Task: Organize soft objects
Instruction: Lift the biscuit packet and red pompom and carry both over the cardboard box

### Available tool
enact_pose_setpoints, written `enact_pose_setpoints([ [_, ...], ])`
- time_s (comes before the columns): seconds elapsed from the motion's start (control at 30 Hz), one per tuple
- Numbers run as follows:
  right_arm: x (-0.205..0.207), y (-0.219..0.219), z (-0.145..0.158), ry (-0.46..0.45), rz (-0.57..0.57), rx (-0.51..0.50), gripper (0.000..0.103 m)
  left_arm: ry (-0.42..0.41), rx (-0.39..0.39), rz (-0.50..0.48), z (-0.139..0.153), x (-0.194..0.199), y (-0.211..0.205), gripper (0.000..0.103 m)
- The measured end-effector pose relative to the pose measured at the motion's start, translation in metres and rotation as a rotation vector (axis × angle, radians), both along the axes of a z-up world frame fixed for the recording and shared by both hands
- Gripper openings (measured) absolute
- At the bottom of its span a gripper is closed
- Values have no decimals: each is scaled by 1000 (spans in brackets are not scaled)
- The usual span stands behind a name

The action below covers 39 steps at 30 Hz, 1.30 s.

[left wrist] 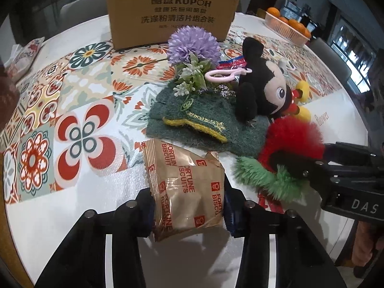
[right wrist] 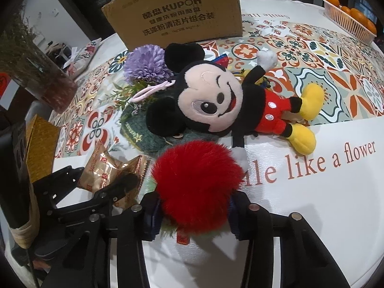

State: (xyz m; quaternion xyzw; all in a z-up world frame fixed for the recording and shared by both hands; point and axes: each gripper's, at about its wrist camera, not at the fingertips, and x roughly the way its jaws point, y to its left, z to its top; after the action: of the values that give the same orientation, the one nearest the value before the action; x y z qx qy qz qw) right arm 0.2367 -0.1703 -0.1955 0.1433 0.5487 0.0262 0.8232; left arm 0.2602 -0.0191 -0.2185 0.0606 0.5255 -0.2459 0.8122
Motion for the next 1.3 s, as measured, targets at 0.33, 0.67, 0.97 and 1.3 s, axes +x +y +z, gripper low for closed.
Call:
enact_pose_setpoints([
  [0.33,-9,0,18,-36,27,15,40,-53,-2,71,30,-15,6,42],
  [0.67,-14,1,55,-125,56,6,39,-145,-31,106,71,-21,8,42],
  [0.97,-10,-4,96,-240,64,-4,39,-263,-43,144,117,-14,4,42],
  [1.3,11,-14,134,-367,64,-17,39,-388,-71,170,157,5,-2,43],
])
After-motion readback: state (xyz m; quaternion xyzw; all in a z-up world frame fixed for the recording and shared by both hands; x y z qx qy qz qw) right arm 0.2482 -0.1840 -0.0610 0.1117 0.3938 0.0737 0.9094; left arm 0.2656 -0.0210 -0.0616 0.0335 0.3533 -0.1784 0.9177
